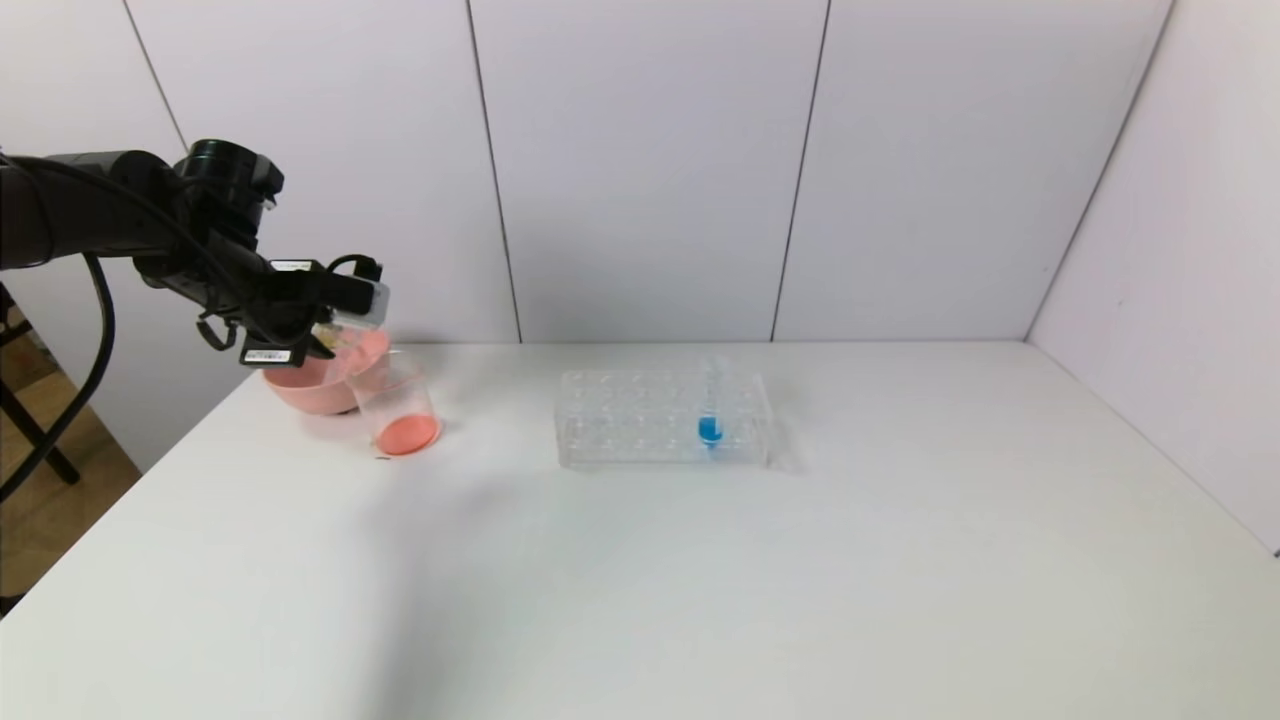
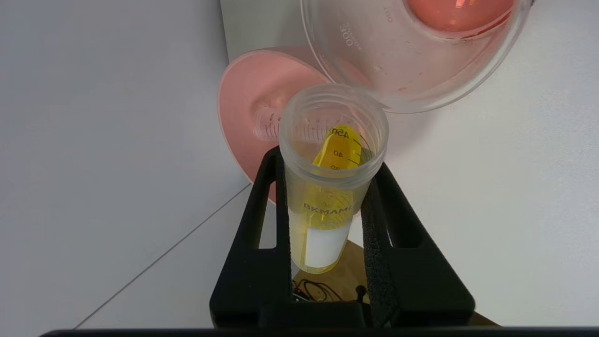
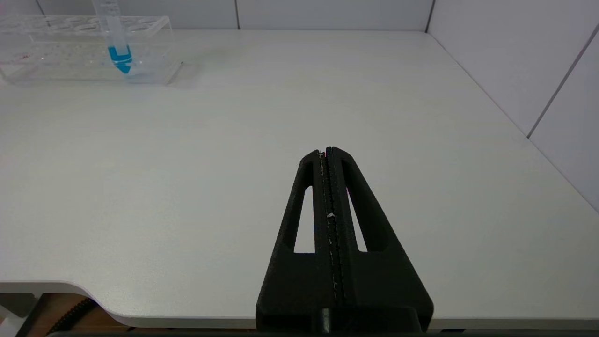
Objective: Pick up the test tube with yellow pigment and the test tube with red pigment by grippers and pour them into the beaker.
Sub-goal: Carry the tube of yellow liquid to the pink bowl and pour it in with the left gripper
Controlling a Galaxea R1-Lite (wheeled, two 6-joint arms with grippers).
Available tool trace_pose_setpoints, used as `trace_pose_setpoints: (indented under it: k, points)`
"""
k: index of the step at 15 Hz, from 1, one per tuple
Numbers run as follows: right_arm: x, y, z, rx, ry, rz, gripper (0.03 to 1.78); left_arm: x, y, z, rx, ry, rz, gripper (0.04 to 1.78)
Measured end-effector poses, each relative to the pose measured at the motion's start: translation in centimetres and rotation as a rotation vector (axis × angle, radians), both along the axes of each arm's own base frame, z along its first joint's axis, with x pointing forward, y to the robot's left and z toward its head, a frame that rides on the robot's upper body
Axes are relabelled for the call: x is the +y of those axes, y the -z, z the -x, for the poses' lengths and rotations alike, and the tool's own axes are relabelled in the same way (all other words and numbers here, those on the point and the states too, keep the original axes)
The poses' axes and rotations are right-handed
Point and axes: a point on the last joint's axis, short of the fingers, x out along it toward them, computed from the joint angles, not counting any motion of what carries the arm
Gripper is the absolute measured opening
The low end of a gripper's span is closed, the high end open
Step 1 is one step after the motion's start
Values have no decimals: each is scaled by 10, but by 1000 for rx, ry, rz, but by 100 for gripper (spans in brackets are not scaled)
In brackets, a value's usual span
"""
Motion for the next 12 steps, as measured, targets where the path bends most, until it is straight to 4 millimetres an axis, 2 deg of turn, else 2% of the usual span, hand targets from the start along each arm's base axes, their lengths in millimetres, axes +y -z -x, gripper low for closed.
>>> trace_pose_setpoints:
  k: [12]
  points:
    - [0,0,0,0,0,0,11,-1,-1,6,39,-5,11,45]
